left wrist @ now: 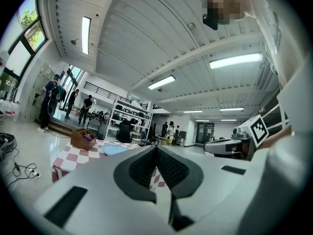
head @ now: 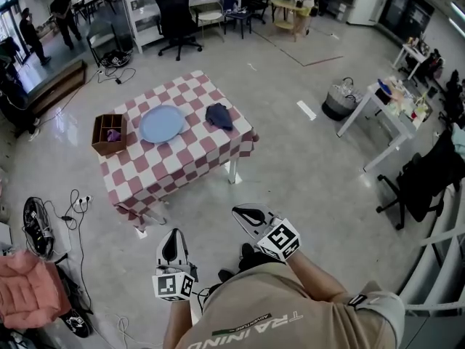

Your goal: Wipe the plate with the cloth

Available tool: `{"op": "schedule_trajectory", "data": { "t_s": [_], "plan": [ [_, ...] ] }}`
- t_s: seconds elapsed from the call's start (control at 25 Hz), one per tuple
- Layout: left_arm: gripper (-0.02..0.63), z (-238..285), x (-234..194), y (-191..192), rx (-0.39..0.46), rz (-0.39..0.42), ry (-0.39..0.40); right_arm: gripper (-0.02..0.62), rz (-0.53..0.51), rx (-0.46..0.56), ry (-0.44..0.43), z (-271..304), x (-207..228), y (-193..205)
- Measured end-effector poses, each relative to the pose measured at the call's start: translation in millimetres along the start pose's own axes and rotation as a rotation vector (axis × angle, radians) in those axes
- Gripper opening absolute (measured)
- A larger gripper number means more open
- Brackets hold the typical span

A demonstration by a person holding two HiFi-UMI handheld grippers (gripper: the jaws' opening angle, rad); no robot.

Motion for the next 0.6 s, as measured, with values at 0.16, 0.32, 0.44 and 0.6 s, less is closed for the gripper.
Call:
{"op": "schedule_trajectory", "data": {
  "t_s": [0.16,0.32,0.44,0.6],
  "plan": [
    [0.012,18,-8,-5,0.005,-0.003,-0.016,0.017,-0.006,0.006,0.009,11,17,-6],
    [0.012,44,-8,-14,0.010,0.002,-0.029,0.017,0.001,0.020,-0.008,24,42,-9],
    [0.012,67,-12,-23,0.013,0.030,-0.055,0.017,0.011,0.045,-0.034,45,69,-10],
    [0.012,110,-23,-33,0.034,0.058,-0.082,0.017,-0.010,0.080,-0.060,77,115,-21]
  ]
}}
Point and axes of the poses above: the fingertips, and each gripper's own axes: z forward along the fingers, x to its right, y out of its underside, the point moved 10 cm from there along -z, backward along the fingers, and after that the axes turned 9 degrees about -y, right-handed, at the moved point
